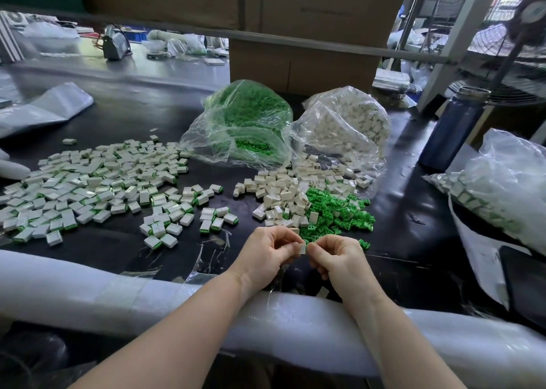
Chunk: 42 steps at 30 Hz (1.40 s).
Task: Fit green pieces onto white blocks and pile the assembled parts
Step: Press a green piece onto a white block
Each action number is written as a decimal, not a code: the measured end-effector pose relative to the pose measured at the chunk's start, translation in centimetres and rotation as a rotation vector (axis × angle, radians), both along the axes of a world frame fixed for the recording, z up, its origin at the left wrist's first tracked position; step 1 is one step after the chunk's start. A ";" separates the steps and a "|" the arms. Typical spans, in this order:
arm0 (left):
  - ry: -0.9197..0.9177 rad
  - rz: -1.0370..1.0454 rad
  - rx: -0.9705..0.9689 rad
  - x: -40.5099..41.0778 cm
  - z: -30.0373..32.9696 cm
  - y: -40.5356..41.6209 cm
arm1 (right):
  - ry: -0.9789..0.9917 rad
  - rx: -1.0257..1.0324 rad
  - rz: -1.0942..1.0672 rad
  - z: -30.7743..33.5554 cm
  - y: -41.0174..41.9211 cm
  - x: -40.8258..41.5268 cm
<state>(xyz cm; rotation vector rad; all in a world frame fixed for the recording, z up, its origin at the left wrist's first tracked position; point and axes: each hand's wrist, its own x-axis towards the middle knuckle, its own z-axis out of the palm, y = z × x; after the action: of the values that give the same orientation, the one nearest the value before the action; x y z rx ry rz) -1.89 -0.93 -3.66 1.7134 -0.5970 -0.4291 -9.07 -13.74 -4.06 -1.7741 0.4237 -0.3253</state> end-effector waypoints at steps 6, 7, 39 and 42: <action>-0.013 -0.058 0.033 -0.2 0.0 0.1 | 0.029 -0.033 0.053 0.1 -0.1 -0.2; -0.017 -0.059 0.033 -0.2 0.1 0.1 | 0.029 -0.031 0.054 0.1 -0.1 -0.2; -0.032 -0.007 -0.006 0.0 -0.1 -0.2 | -0.173 0.083 -0.056 -0.1 0.0 -0.3; -0.037 -0.023 0.007 0.0 -0.2 -0.3 | -0.158 0.046 -0.058 -0.1 0.1 -0.2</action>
<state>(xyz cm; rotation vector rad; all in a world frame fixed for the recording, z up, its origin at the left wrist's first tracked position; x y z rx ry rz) -1.91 -1.18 -3.85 1.7253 -0.6430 -0.4170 -9.27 -13.69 -4.16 -1.6794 0.3670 -0.4898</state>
